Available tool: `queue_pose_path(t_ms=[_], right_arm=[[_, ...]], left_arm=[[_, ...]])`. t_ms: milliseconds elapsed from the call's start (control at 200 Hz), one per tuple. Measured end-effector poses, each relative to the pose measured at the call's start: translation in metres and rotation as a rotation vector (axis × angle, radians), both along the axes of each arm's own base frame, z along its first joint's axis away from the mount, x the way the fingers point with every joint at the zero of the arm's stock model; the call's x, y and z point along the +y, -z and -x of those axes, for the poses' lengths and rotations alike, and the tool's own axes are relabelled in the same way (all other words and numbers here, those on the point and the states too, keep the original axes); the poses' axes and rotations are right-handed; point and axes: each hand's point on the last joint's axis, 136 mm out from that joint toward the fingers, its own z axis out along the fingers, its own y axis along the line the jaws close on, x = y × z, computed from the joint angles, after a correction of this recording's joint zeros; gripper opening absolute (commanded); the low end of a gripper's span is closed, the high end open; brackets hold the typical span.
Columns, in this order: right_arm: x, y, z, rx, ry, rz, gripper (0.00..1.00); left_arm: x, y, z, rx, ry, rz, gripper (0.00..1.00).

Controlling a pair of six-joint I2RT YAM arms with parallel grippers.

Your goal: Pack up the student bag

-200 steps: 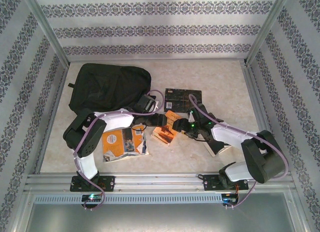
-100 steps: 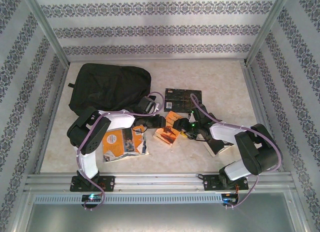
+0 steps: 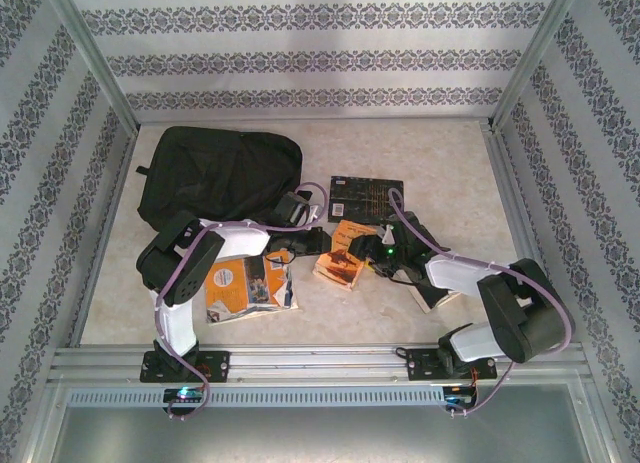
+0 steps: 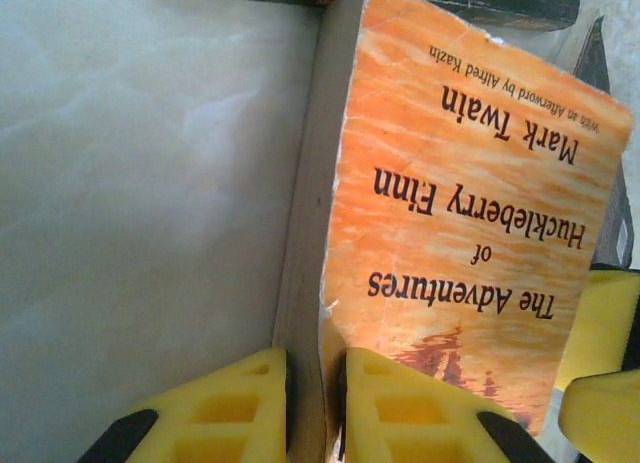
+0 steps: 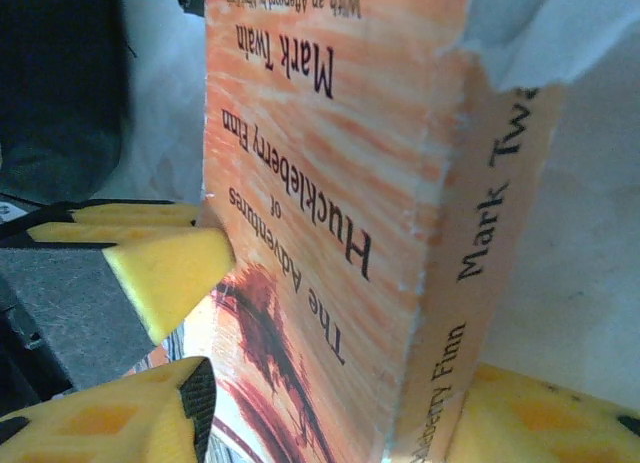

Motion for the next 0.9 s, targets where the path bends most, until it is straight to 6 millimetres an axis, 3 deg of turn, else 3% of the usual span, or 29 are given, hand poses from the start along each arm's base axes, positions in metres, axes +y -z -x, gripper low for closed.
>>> queue_pose_path(t_ms=[80,180,255,355,480,565,784,899], right_arm=[[0.0,0.003,-0.002,0.008,0.008,-0.001,0.46],[0.002,0.011,-0.003,0.029,0.018,-0.006,0.26],[0.003,0.011,-0.004,0.021,0.016,-0.019,0.13],[0.004,0.001,-0.005,-0.01,0.014,-0.037,0.03],[0.002,-0.035,-0.007,-0.126,0.0,-0.059,0.01],[0.001,-0.064,-0.006,-0.225,-0.023,-0.079,0.0],[0.006,-0.136,0.009,-0.451,-0.121,-0.154,0.0],[0.012,-0.168,0.017,-0.525,-0.182,-0.209,0.0]], left_arm=[[-0.002,0.0,0.001,0.007,-0.006,0.023,0.18],[-0.004,0.0,0.001,0.02,-0.02,0.064,0.2],[-0.003,0.001,0.001,0.029,-0.034,0.08,0.3],[-0.005,-0.003,0.0,0.03,-0.039,0.096,0.51],[0.0,-0.024,0.005,0.01,-0.027,0.099,0.67],[0.008,-0.049,0.003,-0.027,-0.029,0.107,0.75],[0.032,-0.116,-0.008,-0.127,-0.046,0.191,0.83],[0.033,-0.15,-0.009,-0.146,-0.02,0.314,0.85]])
